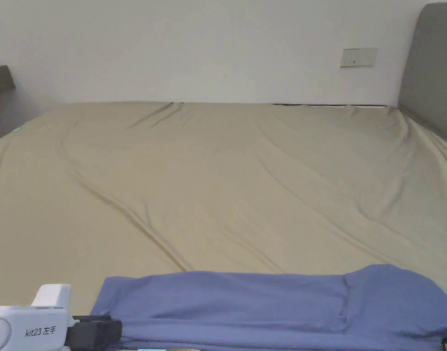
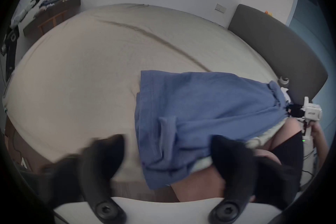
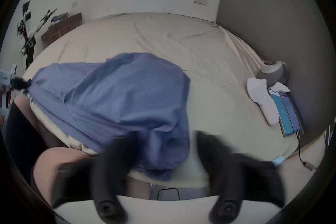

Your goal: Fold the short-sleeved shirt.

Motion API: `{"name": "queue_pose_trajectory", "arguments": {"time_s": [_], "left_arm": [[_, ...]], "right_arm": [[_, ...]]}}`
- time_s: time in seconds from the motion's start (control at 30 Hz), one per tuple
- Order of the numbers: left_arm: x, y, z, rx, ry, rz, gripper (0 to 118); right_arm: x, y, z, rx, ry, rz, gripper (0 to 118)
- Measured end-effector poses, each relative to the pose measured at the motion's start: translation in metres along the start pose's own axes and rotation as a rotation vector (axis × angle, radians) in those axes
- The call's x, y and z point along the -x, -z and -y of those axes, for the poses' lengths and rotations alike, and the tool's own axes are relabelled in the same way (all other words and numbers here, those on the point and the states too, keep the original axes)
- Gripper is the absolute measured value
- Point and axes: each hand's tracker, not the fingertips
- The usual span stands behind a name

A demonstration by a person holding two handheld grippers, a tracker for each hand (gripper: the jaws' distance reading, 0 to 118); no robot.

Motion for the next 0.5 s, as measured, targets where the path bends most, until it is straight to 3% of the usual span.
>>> {"name": "queue_pose_trajectory", "arguments": {"time_s": [0.03,0.07,0.17,0.2,0.23,0.27,0.3,0.37,0.5], "left_arm": [[-0.003,-0.01,0.002,-0.012,-0.016,0.018,105],[-0.002,-0.02,0.001,-0.05,-0.011,0.023,109],[-0.012,-0.055,0.0,-0.159,-0.01,-0.009,106],[-0.011,-0.063,0.0,-0.184,-0.025,0.004,96],[-0.01,-0.07,-0.001,-0.207,-0.031,0.042,70],[-0.008,-0.073,-0.002,-0.208,-0.029,0.051,17],[-0.011,-0.073,-0.003,-0.204,-0.032,0.029,0],[-0.005,-0.071,-0.005,-0.199,-0.025,-0.04,0],[0.022,-0.055,-0.009,-0.169,-0.098,0.061,0]], "right_arm": [[-0.003,-0.009,-0.002,-0.024,0.039,0.007,86],[-0.005,-0.02,-0.004,-0.067,0.07,-0.006,106],[-0.005,-0.047,-0.022,-0.185,0.16,0.012,105],[-0.002,-0.055,-0.027,-0.216,0.18,0.007,96],[0.002,-0.06,-0.031,-0.238,0.179,-0.013,79],[0.007,-0.064,-0.034,-0.237,0.174,-0.02,40],[0.014,-0.066,-0.038,-0.236,0.163,-0.021,4],[0.037,-0.074,-0.044,-0.247,0.109,-0.023,0],[0.068,-0.074,-0.048,-0.239,0.05,-0.12,0]]}}
